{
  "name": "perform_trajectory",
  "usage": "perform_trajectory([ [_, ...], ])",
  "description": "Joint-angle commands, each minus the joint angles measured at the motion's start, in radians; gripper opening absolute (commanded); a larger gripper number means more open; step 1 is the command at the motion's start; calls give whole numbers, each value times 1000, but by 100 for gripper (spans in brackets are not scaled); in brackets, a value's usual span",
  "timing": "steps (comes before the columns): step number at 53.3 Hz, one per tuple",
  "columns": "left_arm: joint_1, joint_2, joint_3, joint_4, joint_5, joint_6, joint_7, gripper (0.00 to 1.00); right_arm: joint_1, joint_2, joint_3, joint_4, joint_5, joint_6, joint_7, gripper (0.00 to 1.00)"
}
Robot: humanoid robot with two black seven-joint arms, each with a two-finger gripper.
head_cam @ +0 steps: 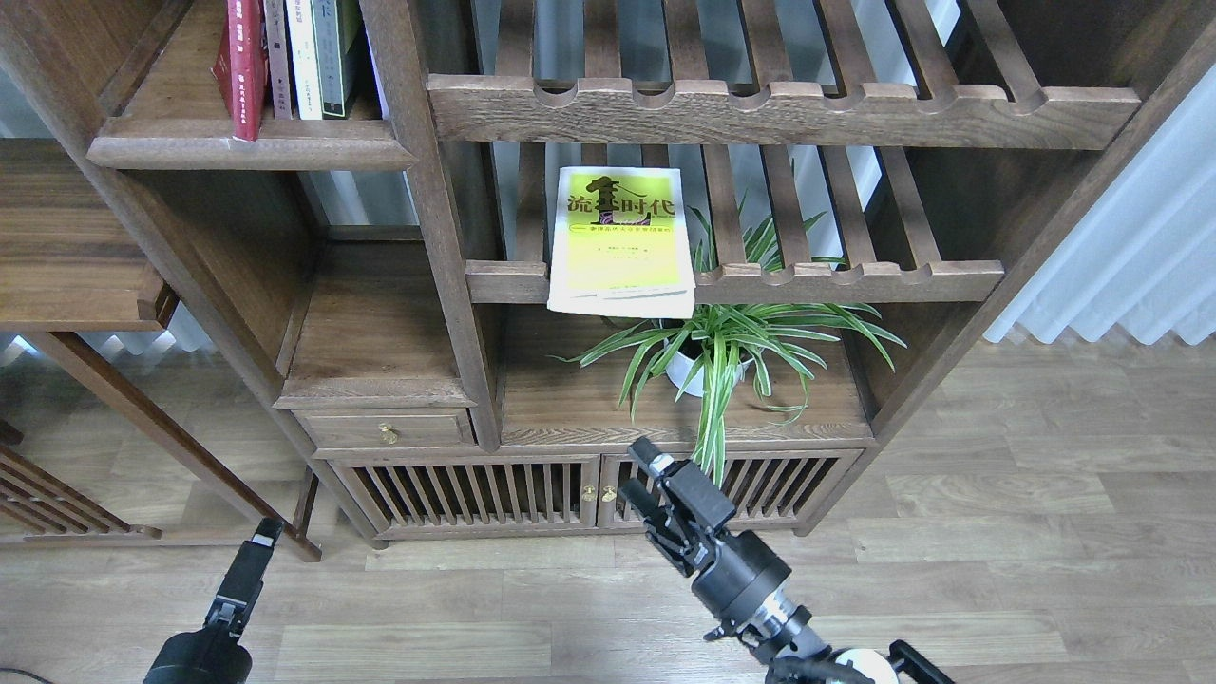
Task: Organize books on shelf
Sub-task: 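Reach the right gripper up to the yellow-green book on the middle shelf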
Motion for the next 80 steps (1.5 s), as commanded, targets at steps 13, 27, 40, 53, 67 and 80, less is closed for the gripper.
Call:
perform_trajectory([
  [13, -3, 0, 0, 33, 0, 0, 5, 100, 154, 0, -52, -115, 12, -102, 83, 98],
  [27, 0, 2, 0, 30, 0, 0, 9, 100, 291, 0, -130, -172, 43, -163, 85, 98],
  [40, -1, 2, 0, 16, 3, 0, 11, 100, 420, 0, -173, -196, 97, -242, 112, 98],
  [53, -4, 2, -7, 14, 5, 0, 11, 100, 550, 0, -234, -330, 160, -311, 117, 98],
  [67, -4, 2, -14, 7, 5, 0, 11, 100, 590, 0, -234, -396, 172, -358, 121, 97],
  [80, -4, 3, -17, 7, 6, 0, 12, 100, 612, 0, -233, -414, 175, -358, 138, 91],
])
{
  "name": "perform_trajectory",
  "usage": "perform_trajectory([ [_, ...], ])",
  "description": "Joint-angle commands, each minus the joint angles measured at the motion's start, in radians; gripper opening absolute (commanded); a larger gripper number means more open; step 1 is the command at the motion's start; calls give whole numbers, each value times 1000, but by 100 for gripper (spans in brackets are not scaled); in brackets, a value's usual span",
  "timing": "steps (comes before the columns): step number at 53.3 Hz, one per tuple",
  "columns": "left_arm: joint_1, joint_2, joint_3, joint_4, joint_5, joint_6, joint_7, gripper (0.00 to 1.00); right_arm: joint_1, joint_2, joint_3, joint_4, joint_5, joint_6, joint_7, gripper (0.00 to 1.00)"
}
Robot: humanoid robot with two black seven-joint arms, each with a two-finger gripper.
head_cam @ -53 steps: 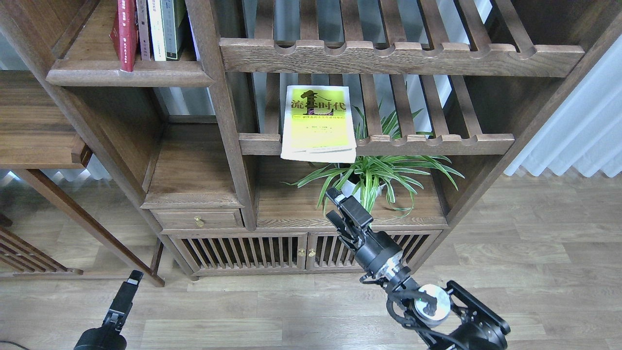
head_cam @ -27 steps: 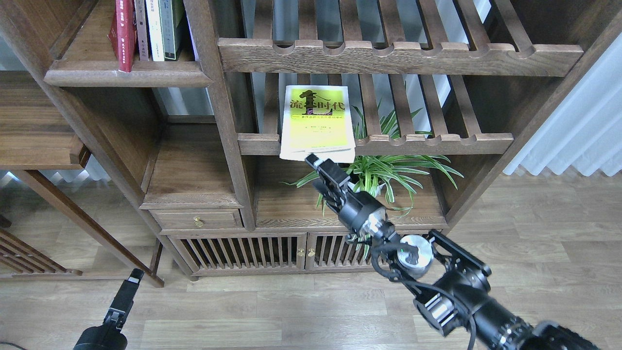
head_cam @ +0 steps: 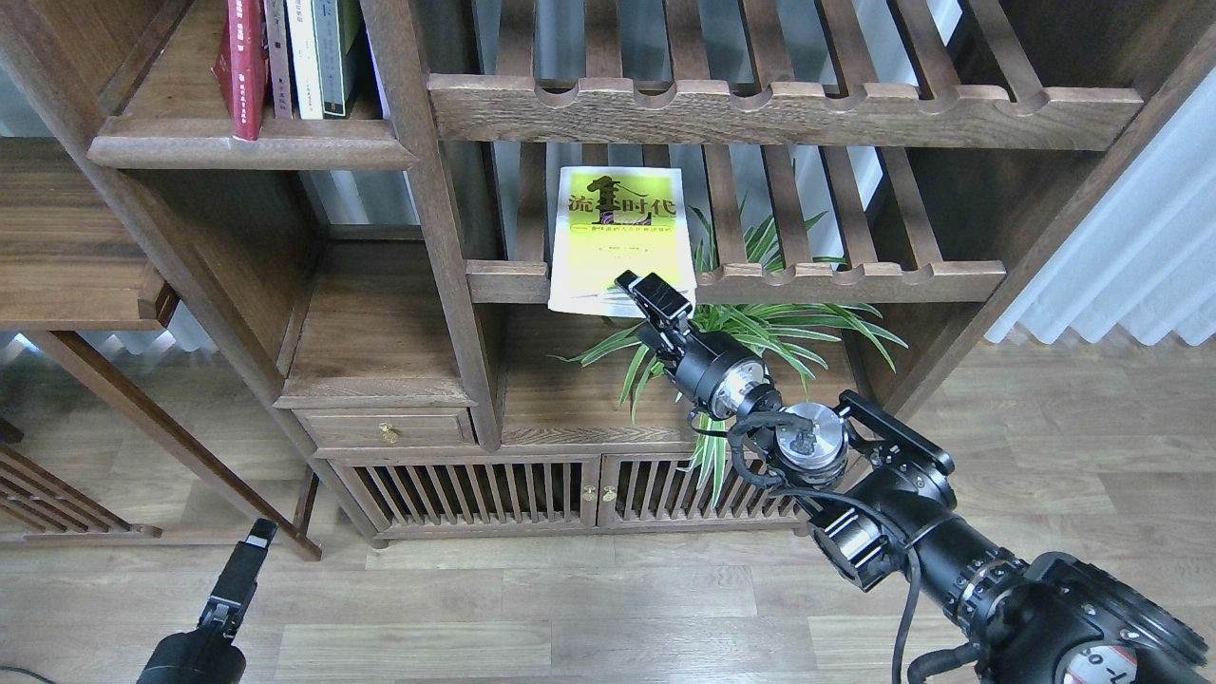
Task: Organize books on shelf
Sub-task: 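Reach the right gripper up to the yellow-green book on the middle shelf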
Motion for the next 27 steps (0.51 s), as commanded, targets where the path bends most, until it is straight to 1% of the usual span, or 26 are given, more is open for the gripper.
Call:
perform_trajectory([
  [1, -1, 2, -4, 0, 2, 0, 0, 100, 18, 0, 1, -3, 1, -1, 6, 90],
  [6, -1, 3, -10, -6, 2, 0, 2, 100, 38, 0, 1, -9, 1, -1, 10, 86],
  [10, 1, 9, -11, -14, 2, 0, 2, 100, 50, 0, 1, -23, 4, -1, 12, 85],
  [20, 1, 12, -21, -29, 2, 0, 2, 100, 56, 0, -1, -46, 5, -4, 12, 72],
  [24, 1, 21, -24, -34, 2, 0, 2, 100, 55, 0, -3, -58, 5, -4, 12, 69],
  [27, 1, 31, -25, -35, 2, 0, 2, 100, 56, 0, -3, -71, 5, -4, 12, 65],
])
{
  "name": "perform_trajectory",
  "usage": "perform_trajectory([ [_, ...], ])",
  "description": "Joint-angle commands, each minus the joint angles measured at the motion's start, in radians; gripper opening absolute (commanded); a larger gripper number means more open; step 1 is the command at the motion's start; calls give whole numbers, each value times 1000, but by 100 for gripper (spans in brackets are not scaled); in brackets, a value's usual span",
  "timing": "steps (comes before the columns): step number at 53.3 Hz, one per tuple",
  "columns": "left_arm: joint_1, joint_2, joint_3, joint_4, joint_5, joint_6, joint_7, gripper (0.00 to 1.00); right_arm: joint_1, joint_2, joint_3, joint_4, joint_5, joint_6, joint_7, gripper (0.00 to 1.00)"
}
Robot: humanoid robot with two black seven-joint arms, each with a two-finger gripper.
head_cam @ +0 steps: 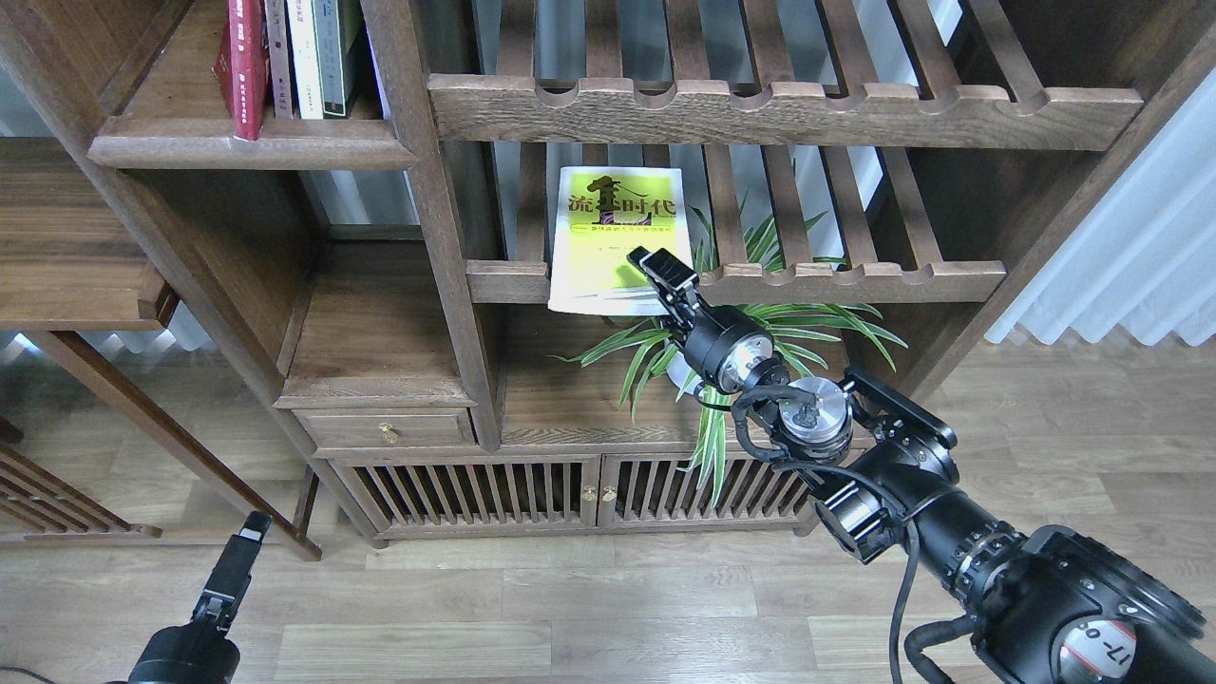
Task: Organize books on shelf
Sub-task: 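Reach the right gripper up to the yellow-green book on the middle shelf, then grasp the yellow-green book with the right gripper and pull it down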
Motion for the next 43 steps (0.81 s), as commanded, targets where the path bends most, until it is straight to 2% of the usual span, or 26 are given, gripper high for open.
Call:
perform_trajectory([
  [1, 0, 17, -5, -5, 0, 0, 0, 100, 1, 0, -2, -26, 0, 0, -2, 62],
  [4, 0, 20, -5, -5, 0, 0, 0, 100, 1, 0, -2, -34, 0, 0, -3, 57],
  [5, 2, 22, -11, -12, 0, 0, 0, 100, 1, 0, -2, -37, 0, 0, -11, 52],
  [11, 9, 26, -19, -14, 1, 0, 0, 100, 1, 0, -3, -37, 0, 1, -11, 48],
  [20, 15, 28, -22, -14, 1, 0, 0, 100, 1, 0, -2, -37, 1, 15, -14, 33],
  [21, 18, 28, -24, -14, 1, 0, 0, 100, 1, 0, -3, -36, 6, 27, -14, 27],
  [26, 18, 26, -24, -11, 1, 0, 0, 100, -2, 0, -2, -33, 11, 86, -12, 14],
  [28, 18, 26, -22, -11, 1, 0, 0, 100, -5, 0, -2, -33, 11, 125, -12, 6],
  [43, 17, 25, -24, -9, 1, 0, 0, 100, -51, 0, 11, 29, 12, 207, -5, 5],
])
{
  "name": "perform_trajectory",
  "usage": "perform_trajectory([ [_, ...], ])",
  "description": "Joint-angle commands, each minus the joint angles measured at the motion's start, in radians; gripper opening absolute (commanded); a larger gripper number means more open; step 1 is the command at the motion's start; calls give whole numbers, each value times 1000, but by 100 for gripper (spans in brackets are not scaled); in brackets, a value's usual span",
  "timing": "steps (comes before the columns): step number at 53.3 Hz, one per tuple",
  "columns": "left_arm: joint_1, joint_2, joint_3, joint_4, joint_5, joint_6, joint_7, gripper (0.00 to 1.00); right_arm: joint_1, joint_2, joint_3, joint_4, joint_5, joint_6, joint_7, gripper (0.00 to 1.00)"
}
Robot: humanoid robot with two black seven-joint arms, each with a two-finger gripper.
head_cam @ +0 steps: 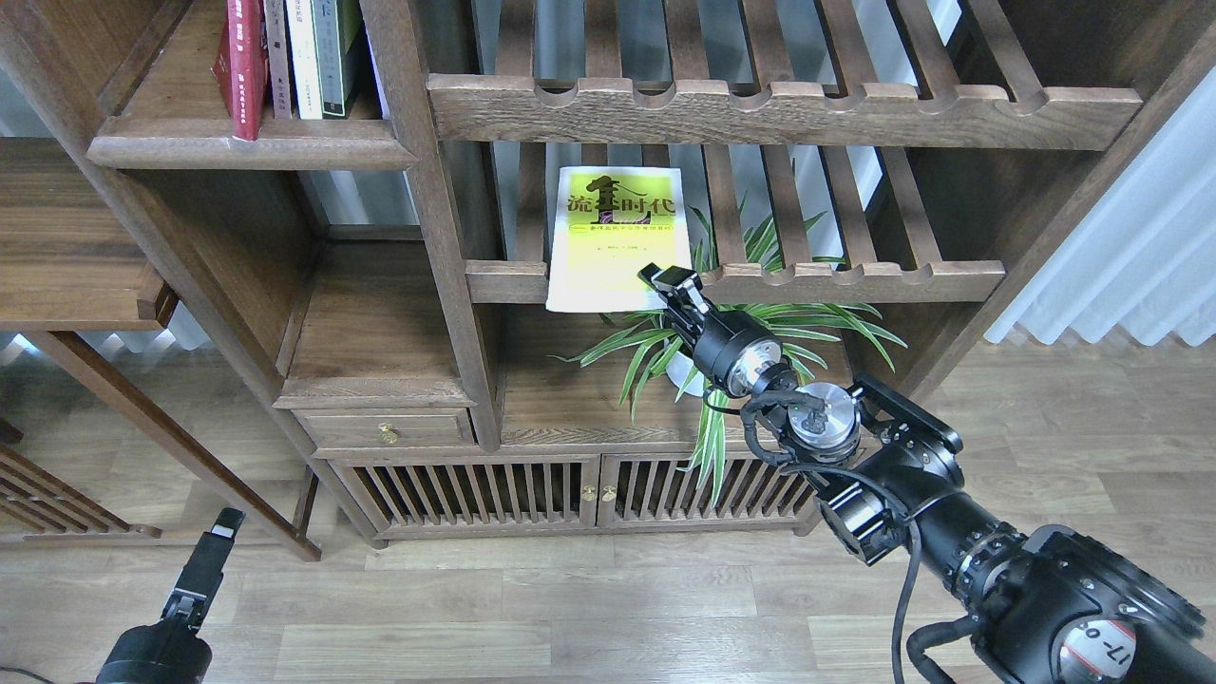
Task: Organize books on shelf
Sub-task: 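Grasp the yellow-green book with the right gripper and pull it down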
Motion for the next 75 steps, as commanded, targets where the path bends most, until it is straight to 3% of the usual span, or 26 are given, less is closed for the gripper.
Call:
perform_trajectory([
  [1, 0, 0, -1, 4, 0, 0, 0, 100, -44, 0, 13, 66, 0, 29, 1, 5],
  [25, 4, -12, 19, 24, -3, 0, 0, 100, -461, 0, 82, 591, -39, 29, -16, 5],
  [31, 7, -23, 22, 25, -11, 0, 0, 100, -572, 0, 79, 660, -42, 55, -39, 5],
  [32, 15, -26, 25, 27, -20, 0, -5, 100, -624, 0, 65, 684, -47, 84, -62, 5],
  [42, 35, -46, 42, 39, -71, 0, -14, 100, -653, 0, 33, 695, -98, 106, -100, 5],
  [52, 37, -77, 73, 145, -107, 0, -15, 100, -659, 0, -5, 694, -99, 106, -114, 6],
  [65, 53, -31, 84, 171, -198, 0, -3, 100, -724, 0, -56, 684, -125, 110, -186, 6],
  [75, 89, 150, 352, 103, -291, 0, -11, 100, -725, 0, -59, 680, -136, 122, -195, 6],
])
